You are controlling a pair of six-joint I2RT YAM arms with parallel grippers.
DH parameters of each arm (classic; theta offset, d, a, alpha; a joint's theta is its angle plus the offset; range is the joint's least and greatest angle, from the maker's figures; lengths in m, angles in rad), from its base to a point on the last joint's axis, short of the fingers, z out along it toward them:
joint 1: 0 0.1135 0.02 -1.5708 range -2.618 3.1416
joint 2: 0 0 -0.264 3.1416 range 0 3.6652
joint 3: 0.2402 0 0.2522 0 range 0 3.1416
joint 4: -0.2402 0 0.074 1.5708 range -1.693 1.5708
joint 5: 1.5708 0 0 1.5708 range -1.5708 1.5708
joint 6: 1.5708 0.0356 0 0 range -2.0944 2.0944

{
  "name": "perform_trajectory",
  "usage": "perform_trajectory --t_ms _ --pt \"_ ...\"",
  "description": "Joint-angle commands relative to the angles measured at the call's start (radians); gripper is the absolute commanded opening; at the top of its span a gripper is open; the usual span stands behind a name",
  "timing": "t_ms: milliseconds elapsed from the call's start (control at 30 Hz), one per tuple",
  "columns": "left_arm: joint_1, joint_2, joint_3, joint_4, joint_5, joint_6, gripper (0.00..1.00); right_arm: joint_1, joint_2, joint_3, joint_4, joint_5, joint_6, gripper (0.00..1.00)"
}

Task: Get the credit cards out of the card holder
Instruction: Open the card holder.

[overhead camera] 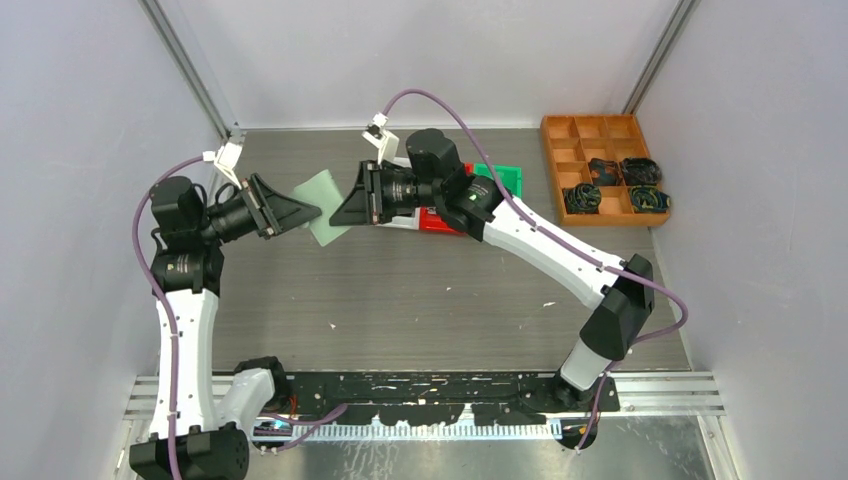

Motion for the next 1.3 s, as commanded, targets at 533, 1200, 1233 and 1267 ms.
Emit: perform_trajectory --t_ms 533,1200,1233,1267 --pt "-0.003 -0.031 0.145 -0.340 0.241 0.288 0.36 -0.055 -0.095 0.016 0.032 -0.038 -0.033 0.14" --pt "-0.003 -0.101 0.145 -0.356 -0.093 0.368 0.82 -0.072 -0.123 -0.007 0.061 -0.104 -0.015 0.13" --pt "-0.002 -0.113 0.139 -0.342 -0.134 0.364 0.85 -0.070 -0.120 -0.004 0.061 -0.105 -0.013 0.13" --pt "-0.004 -0.120 0.136 -0.333 -0.161 0.361 0.85 -0.068 -0.117 -0.003 0.060 -0.110 -0.013 0.13"
